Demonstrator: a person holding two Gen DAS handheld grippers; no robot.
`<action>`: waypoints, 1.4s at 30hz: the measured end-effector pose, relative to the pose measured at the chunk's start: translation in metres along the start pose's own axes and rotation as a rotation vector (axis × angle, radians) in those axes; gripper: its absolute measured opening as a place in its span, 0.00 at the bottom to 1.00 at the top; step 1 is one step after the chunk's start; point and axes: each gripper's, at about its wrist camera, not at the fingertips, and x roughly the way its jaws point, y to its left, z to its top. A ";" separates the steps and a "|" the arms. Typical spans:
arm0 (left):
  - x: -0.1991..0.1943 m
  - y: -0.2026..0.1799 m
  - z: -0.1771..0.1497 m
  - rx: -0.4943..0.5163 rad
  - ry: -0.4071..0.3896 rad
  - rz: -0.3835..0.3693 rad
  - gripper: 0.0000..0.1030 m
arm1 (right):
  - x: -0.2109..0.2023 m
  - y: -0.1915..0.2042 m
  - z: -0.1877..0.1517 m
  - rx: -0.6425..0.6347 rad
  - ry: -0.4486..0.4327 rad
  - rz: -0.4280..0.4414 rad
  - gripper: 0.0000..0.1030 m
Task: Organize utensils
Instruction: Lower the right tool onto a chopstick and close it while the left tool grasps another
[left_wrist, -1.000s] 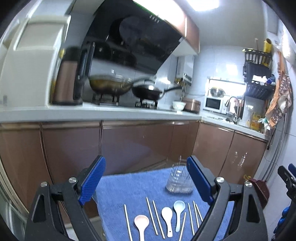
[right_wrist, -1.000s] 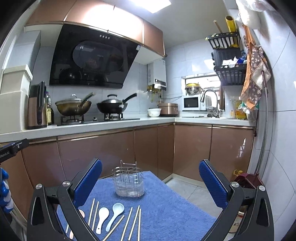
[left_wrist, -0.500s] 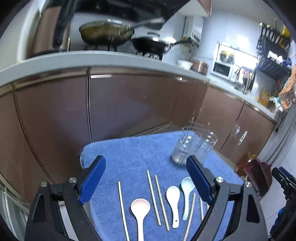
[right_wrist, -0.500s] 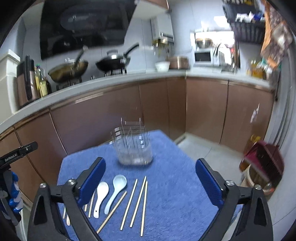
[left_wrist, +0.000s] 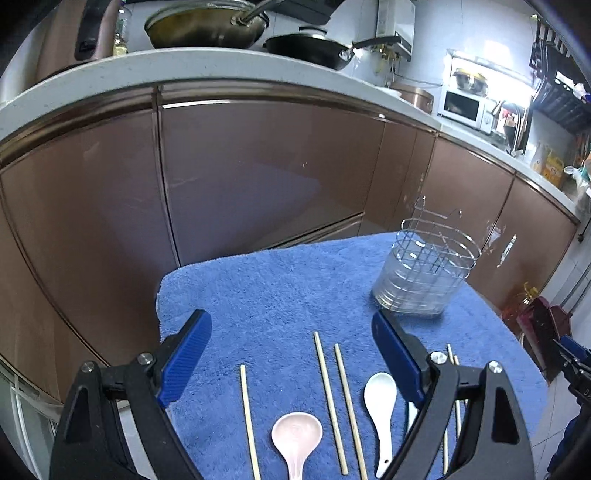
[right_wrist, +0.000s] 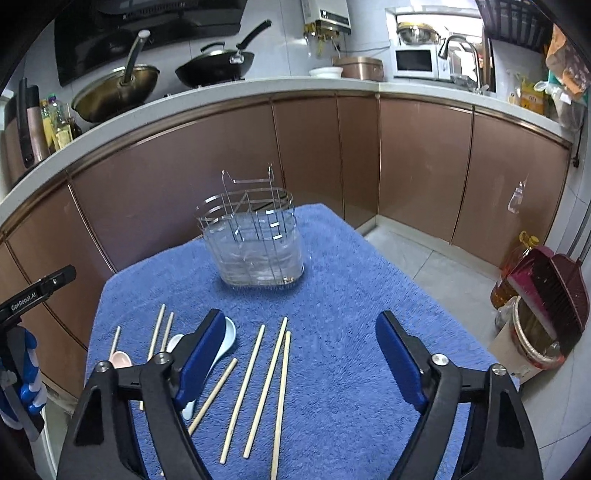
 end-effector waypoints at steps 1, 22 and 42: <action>0.007 0.000 0.001 0.007 0.014 0.002 0.85 | 0.005 0.000 0.000 -0.002 0.012 -0.001 0.74; 0.182 0.008 -0.009 -0.092 0.697 -0.143 0.32 | 0.124 -0.016 -0.012 -0.010 0.436 0.131 0.24; 0.219 -0.028 -0.009 -0.019 0.785 -0.097 0.23 | 0.197 0.000 -0.005 -0.033 0.592 0.120 0.16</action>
